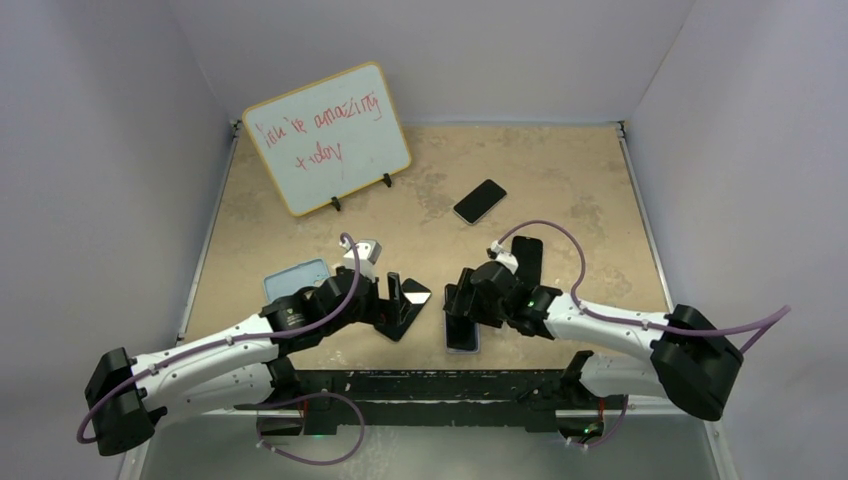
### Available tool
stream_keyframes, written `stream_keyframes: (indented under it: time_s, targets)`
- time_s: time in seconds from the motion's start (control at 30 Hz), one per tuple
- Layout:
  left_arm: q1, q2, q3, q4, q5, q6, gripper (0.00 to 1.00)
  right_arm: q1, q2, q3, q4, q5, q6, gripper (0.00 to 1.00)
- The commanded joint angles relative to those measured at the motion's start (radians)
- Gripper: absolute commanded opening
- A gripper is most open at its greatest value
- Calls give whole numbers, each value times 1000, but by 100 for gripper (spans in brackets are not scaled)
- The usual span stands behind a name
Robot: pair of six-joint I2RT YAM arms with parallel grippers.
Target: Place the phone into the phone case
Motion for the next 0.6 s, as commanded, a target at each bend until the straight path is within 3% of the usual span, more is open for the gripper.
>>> stream_keyframes:
  time_s: [0.0,0.17,0.3,0.57]
  targets:
    - [-1,-19,57,-11,0,-6,91,28,12,69,-17,48,8,76]
    - [0,-2,93,-35,-2,-1,91,32,-7,68,-51,57,10,86]
    - [-1,25,108,-35,15,-2,91,34,-55,66,-83,61,6,88]
    - [-3,196,111,122,181,5,75,31,-119,96,-165,50,-137,78]
